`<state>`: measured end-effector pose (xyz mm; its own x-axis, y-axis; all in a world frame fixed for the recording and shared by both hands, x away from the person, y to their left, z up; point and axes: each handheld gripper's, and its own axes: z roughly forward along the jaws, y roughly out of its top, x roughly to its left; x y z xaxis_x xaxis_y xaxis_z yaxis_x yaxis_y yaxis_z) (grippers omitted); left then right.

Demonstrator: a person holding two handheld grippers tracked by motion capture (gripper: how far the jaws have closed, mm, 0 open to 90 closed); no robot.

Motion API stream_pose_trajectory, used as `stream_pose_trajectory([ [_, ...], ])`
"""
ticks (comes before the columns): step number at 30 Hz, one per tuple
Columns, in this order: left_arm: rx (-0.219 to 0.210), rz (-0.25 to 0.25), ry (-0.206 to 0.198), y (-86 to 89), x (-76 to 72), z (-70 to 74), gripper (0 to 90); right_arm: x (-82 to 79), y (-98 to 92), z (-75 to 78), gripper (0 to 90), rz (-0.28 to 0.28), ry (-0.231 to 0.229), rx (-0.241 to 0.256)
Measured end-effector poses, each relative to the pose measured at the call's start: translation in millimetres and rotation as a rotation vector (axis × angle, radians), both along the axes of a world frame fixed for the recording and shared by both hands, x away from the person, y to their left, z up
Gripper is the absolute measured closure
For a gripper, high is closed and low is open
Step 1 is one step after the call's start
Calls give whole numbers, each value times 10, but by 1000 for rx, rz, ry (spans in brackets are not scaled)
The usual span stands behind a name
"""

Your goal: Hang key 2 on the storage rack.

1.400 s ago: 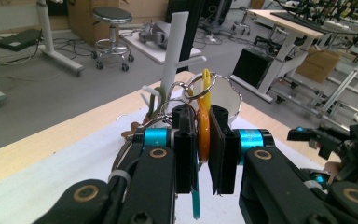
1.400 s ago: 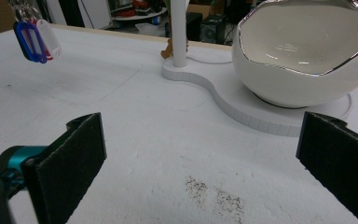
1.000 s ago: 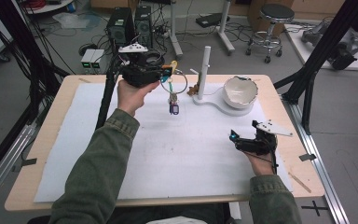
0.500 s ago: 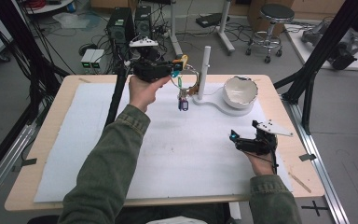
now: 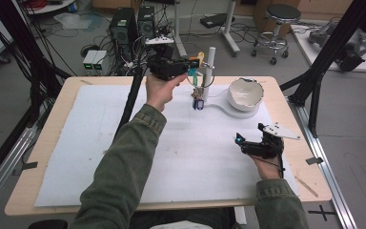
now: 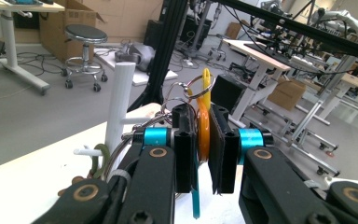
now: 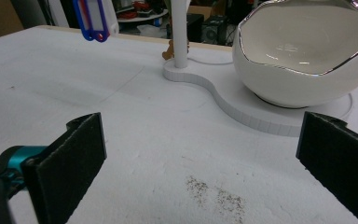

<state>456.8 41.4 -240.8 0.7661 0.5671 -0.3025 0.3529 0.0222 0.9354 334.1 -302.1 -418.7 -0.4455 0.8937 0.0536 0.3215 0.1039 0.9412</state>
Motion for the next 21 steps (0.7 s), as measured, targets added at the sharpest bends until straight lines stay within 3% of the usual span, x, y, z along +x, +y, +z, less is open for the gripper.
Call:
stream_pose_trajectory([
  [21,-78,28,29,-108,201,-154,815,1,-2,-2,5,6,0,-2],
])
